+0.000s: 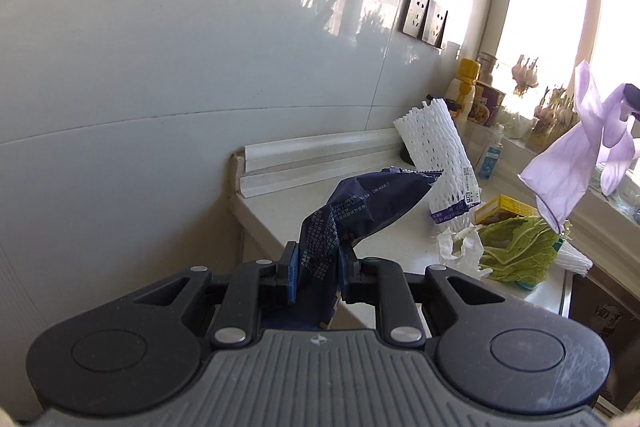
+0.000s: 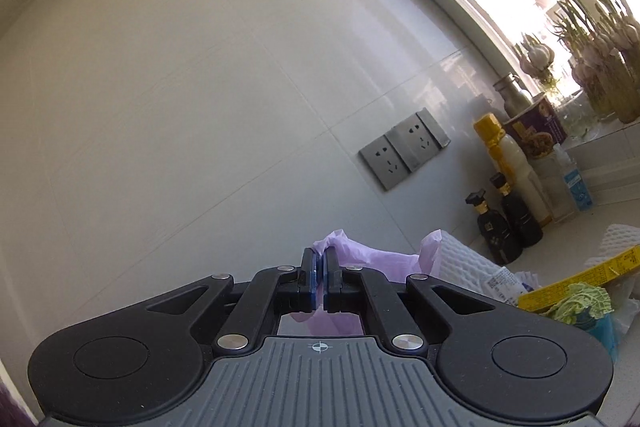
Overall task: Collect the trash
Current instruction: 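Carry both items over the wastebasket and open both tools to drop them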
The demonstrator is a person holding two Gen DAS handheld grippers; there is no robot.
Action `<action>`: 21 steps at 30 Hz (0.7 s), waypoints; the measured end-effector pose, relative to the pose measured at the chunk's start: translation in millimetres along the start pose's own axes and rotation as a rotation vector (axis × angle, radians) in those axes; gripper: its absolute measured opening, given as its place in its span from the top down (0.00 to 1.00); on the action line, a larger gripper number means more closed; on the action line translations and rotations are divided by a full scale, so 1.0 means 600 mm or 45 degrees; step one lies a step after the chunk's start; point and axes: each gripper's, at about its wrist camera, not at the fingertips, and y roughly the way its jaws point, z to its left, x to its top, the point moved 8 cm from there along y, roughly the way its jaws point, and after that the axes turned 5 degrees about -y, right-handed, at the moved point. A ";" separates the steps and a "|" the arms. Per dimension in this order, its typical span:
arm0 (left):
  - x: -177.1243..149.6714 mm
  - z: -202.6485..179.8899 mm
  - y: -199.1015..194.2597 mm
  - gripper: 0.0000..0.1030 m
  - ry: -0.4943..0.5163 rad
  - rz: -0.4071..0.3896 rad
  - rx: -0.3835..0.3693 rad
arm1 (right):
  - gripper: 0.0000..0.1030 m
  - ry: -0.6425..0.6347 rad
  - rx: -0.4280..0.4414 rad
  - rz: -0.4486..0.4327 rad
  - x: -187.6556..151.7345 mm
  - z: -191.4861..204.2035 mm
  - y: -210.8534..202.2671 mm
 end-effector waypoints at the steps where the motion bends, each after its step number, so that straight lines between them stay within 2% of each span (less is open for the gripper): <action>1: -0.004 0.005 -0.005 0.83 -0.001 -0.001 0.009 | 0.98 -0.005 0.020 0.016 -0.007 0.009 0.002; 5: -0.031 0.026 -0.014 0.83 0.001 0.025 0.059 | 0.98 0.014 0.119 0.116 -0.057 0.046 0.020; 10: -0.077 0.068 -0.012 0.83 -0.019 0.102 0.129 | 0.98 0.038 0.207 0.301 -0.148 0.079 0.060; 14: -0.109 0.101 -0.001 0.83 -0.066 0.151 0.167 | 0.98 0.004 0.223 0.426 -0.222 0.104 0.087; 21: -0.161 0.148 0.026 0.83 -0.136 0.218 0.252 | 0.98 -0.100 0.220 0.580 -0.340 0.137 0.120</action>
